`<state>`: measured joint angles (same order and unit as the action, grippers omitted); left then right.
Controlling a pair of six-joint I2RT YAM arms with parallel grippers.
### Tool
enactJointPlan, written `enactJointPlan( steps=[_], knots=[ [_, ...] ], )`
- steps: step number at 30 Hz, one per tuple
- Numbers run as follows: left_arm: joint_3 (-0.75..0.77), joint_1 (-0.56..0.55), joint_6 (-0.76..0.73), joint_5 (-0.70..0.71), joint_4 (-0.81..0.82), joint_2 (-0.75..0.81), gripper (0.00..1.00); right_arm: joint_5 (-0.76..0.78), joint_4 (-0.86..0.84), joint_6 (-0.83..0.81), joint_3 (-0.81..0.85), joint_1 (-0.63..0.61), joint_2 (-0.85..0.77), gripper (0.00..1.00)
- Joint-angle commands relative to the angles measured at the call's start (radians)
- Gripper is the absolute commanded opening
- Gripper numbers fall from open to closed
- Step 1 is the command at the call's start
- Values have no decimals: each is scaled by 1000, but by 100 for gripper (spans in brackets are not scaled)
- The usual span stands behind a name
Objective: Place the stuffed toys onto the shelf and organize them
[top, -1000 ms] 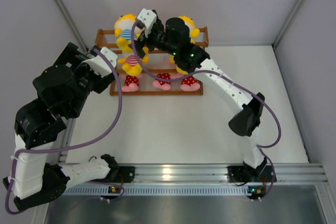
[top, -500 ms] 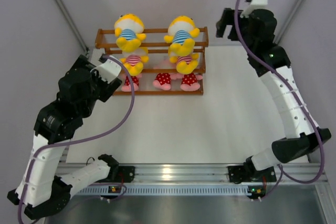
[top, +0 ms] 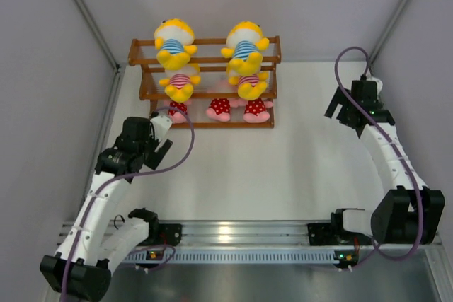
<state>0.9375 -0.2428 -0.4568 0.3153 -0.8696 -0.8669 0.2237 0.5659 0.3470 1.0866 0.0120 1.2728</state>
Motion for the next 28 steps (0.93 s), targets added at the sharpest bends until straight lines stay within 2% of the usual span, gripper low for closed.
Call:
enactJointPlan(
  steps=[1,8,12,16,28],
  knots=[
    [-70,42,35,-110,113,57,98,14,-38,26,-71,19,-59,99],
    [-287,99,32,-70,208,123,98,11,-92,15,-180,19,-56,100],
    [-354,141,53,-128,225,132,98,-9,-86,15,-188,19,-40,99],
    [-397,203,66,-237,231,154,98,-40,-112,9,-203,19,-41,99],
    [-410,235,47,-257,233,123,98,-103,-224,9,-300,19,-127,99]
  ],
)
